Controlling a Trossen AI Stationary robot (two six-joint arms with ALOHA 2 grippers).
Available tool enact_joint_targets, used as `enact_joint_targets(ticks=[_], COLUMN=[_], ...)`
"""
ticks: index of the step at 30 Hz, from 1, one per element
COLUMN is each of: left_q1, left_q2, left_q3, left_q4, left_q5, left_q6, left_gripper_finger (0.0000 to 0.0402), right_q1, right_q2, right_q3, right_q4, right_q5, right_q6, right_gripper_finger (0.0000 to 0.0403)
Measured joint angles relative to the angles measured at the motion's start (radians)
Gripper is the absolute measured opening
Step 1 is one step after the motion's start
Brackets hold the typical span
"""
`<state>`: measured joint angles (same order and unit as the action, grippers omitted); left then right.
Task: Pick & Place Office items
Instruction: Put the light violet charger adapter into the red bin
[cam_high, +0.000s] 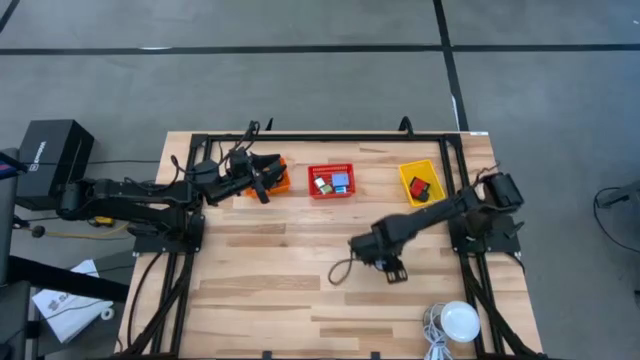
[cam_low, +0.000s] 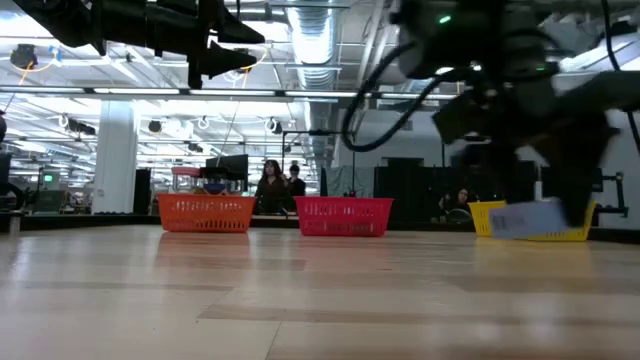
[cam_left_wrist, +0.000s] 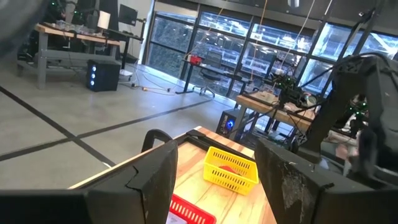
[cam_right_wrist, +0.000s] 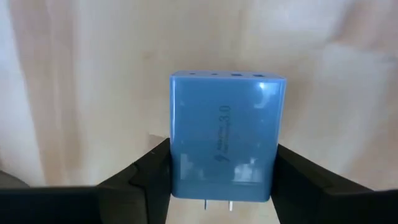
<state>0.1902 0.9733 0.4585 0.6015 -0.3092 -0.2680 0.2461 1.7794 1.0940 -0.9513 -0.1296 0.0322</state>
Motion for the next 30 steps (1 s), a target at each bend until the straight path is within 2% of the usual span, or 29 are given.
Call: enact_joint_targets(ticks=[6,13,20,22,26,30], left_q1=[0.0,0.0,0.0,0.0,0.0,0.0], left_q2=[0.0,0.0,0.0,0.0,0.0,0.0], left_q3=[0.0,0.0,0.0,0.0,0.0,0.0], left_q4=[0.002,0.007,0.007,0.008,0.009,0.01], left_q5=[0.0,0.0,0.0,0.0,0.0,0.0], left_q6=[0.001,0.001,0.001,0.001,0.001,0.001], left_gripper_finger=[0.0209,0.0209,0.0209,0.0209,0.0209,0.0209], right_q1=[-0.143,-0.335,-0.537,-0.575,-0.614,-0.63], right_q2=[0.0,0.0,0.011,0.011,0.03,0.055], right_q3=[0.116,0.317,0.365,0.364,0.361,0.367], right_q4=[-0.099,-0.142,0.114,0.143,0.247,0.367], right_q5=[0.012,0.179,0.179,0.14,0.082,0.073], right_q6=[-0.23,-0.454,-0.514,-0.514,-0.51,-0.447], right_gripper_finger=[0.0207,0.0202,0.0216,0.0217,0.021,0.0214])
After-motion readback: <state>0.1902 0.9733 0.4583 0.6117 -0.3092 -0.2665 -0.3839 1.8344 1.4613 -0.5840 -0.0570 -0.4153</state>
